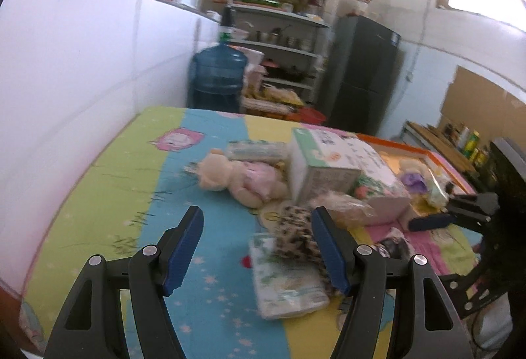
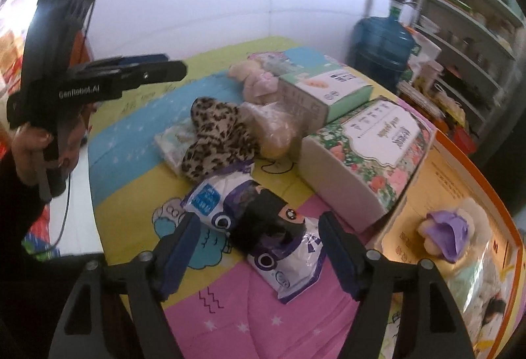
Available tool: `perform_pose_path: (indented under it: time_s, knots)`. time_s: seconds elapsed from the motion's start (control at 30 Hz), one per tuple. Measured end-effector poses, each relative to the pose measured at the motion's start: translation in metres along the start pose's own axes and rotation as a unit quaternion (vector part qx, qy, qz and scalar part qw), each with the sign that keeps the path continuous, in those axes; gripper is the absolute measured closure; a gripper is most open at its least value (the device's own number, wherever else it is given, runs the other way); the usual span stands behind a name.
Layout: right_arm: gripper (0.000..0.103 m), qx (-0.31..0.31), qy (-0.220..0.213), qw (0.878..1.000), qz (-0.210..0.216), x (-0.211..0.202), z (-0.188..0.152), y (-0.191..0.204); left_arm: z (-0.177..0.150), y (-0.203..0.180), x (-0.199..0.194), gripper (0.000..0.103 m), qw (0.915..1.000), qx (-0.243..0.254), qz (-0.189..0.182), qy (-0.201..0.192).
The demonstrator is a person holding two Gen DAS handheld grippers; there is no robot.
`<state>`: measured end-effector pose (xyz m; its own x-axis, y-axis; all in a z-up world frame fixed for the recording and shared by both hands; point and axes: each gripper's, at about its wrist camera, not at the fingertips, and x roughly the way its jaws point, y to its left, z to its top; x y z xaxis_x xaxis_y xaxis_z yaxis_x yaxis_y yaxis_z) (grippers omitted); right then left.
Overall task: Organize soft objects
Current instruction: 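Grasp the leopard-print scrunchie with left gripper while right gripper grasps white-purple snack bag, then lift and carry the scrunchie and snack bag over the gold box with both grippers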
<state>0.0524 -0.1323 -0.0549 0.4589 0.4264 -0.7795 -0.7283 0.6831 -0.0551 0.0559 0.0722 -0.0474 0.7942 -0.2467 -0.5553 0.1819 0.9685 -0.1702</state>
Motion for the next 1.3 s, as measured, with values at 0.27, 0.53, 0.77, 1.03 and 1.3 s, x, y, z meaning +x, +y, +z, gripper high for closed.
perform_pose_path:
  time_s: [0.27,0.53,0.77,1.03,1.3]
  knots:
    - [0.029,0.008,-0.006,1.0,0.017,0.01,-0.003,0.003,-0.008,-0.019,0.029,0.039,0.9988,0.026,-0.02,0.035]
    - [0.029,0.013,-0.013,1.0,0.02,0.015,0.004,0.0,-0.011,-0.024,0.05,0.072,0.9971,0.025,-0.045,0.056]
    - [0.029,0.008,-0.006,1.0,0.02,0.017,0.005,-0.002,-0.012,-0.027,0.044,0.087,0.997,0.025,-0.061,0.039]
    - [0.029,-0.09,0.013,0.994,0.056,0.009,0.006,0.006,0.007,-0.023,0.01,0.087,0.9987,0.019,-0.046,-0.011]
    - [0.029,-0.208,0.088,0.972,0.07,0.043,0.02,0.013,0.011,-0.01,-0.009,0.087,0.999,0.006,-0.034,-0.03]
